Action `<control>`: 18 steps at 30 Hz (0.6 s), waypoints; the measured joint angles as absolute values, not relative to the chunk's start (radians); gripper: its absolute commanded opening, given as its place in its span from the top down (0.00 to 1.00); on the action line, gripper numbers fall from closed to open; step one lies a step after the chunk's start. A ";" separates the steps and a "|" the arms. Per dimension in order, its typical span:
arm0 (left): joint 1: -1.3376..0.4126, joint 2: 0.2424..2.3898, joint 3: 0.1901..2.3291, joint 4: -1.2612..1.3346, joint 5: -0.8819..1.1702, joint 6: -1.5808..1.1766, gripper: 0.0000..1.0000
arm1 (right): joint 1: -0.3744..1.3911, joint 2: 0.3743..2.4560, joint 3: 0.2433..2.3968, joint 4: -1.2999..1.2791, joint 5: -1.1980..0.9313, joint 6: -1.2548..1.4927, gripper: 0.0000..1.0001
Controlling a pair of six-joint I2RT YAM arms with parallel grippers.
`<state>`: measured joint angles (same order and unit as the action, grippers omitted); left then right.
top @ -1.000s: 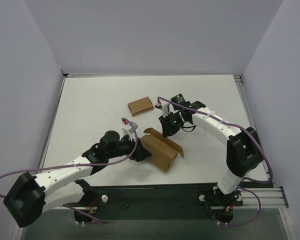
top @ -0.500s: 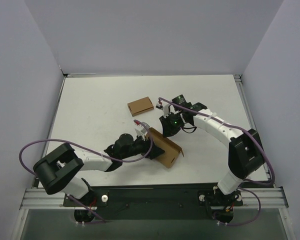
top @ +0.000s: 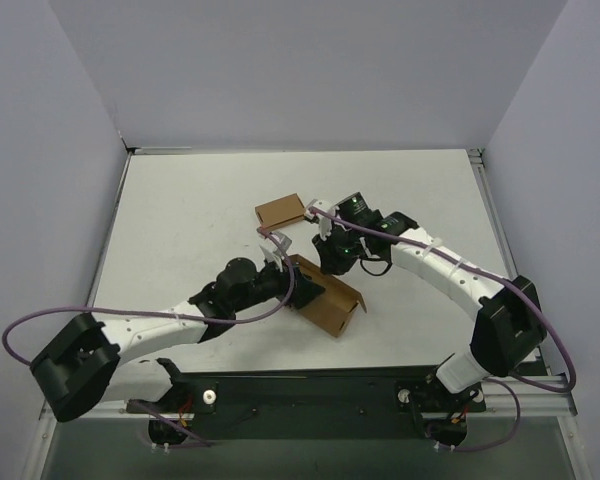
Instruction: Fold the paper box
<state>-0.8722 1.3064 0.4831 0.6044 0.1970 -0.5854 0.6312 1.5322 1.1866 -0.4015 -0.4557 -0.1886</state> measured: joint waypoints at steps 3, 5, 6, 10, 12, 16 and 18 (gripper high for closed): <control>-0.849 1.168 0.537 0.489 0.170 -0.537 0.32 | 0.667 1.517 1.187 -0.402 -0.419 -0.208 1.00; -0.822 1.071 0.561 0.417 0.154 -0.506 0.32 | 0.698 1.517 1.187 -0.402 -0.384 -0.229 1.00; -0.810 1.036 0.563 0.390 0.144 -0.494 0.32 | 0.708 1.517 1.187 -0.402 -0.370 -0.237 1.00; -0.752 0.879 0.563 0.216 0.077 -0.447 0.30 | 0.769 1.516 1.188 -0.402 -0.286 -0.284 1.00; -0.739 0.839 0.558 0.161 0.056 -0.439 0.29 | 0.791 1.512 1.190 -0.403 -0.252 -0.305 1.00; -0.719 0.768 0.544 0.063 0.019 -0.435 0.29 | 0.836 1.491 1.201 -0.404 -0.183 -0.352 1.00; -0.712 0.749 0.539 0.038 0.007 -0.435 0.28 | 0.857 1.475 1.208 -0.404 -0.147 -0.377 1.00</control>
<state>-0.7116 0.7486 0.5388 0.0383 0.0074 -0.4347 0.8570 1.4754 1.2076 -0.4042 -0.1471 -0.3775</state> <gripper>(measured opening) 0.709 0.036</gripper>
